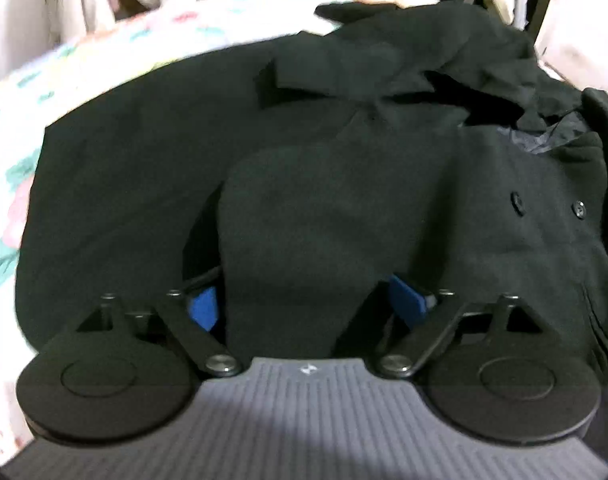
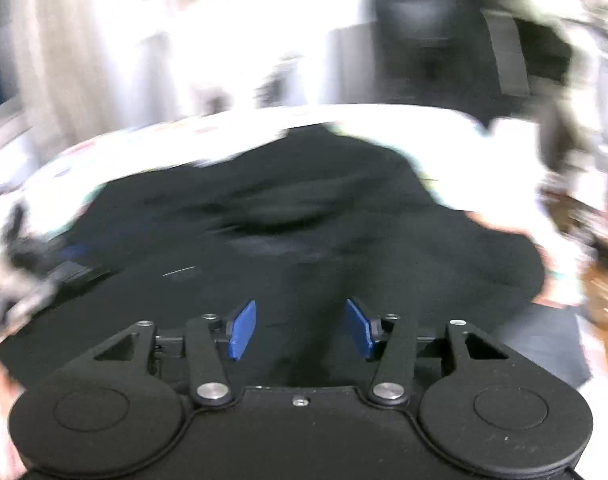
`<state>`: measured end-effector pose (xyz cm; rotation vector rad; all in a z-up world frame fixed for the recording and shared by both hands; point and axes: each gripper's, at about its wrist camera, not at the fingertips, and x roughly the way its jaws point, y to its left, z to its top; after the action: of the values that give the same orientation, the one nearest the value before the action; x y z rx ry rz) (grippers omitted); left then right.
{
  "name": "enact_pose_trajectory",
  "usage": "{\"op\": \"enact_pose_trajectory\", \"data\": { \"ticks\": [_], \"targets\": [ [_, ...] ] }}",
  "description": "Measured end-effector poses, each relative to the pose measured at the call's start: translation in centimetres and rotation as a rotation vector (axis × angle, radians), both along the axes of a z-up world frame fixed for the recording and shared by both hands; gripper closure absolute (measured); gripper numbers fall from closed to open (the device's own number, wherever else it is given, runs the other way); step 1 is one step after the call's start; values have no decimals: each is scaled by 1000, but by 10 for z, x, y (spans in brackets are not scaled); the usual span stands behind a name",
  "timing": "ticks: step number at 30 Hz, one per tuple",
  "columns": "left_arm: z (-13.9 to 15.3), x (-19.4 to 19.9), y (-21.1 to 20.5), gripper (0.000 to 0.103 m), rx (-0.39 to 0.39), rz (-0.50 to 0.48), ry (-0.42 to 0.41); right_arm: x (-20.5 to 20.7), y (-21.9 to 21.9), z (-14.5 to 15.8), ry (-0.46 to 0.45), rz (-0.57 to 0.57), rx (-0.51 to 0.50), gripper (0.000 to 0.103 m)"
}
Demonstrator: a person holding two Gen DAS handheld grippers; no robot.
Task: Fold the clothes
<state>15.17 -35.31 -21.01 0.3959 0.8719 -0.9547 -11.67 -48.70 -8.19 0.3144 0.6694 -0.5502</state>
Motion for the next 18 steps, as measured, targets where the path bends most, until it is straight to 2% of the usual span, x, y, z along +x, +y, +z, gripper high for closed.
{"op": "enact_pose_trajectory", "data": {
  "ticks": [2, 4, 5, 6, 8, 10, 11, 12, 14, 16, 17, 18],
  "targets": [
    [-4, -2, -1, 15, -14, -15, -10, -30, -30, -5, -54, -164, 15, 45],
    [-2, -3, 1, 27, -22, -42, -32, -48, -50, -16, -95, -276, 36, 42],
    [0, -4, 1, 41, -26, -53, -43, -54, -57, -23, -101, -320, 42, 42],
    [2, -5, 2, 47, -32, -57, -44, -55, -61, -28, -108, -325, 59, 42],
    [3, -7, 2, 52, -43, -57, -45, -55, -68, -39, -124, -329, 92, 41],
    [1, -12, -2, 52, -46, -58, -69, -54, -76, -47, -141, -315, 125, 39],
    [0, -14, -4, 49, -51, -58, -83, -49, -79, -50, -150, -298, 140, 37],
    [-2, -16, -6, 47, -57, -56, -92, -41, -81, -55, -152, -293, 146, 29],
    [-5, -19, -9, 49, -63, -65, -111, -32, -92, -66, -145, -308, 175, 22],
    [-3, -22, -10, 66, -70, -103, -128, -21, -110, -84, -88, -341, 224, 24],
    [-2, -23, -10, 87, -74, -124, -127, -18, -110, -86, -67, -330, 208, 33],
    [-1, -25, -10, 90, -72, -137, -131, -16, -109, -87, -46, -318, 190, 46]
  ]
}}
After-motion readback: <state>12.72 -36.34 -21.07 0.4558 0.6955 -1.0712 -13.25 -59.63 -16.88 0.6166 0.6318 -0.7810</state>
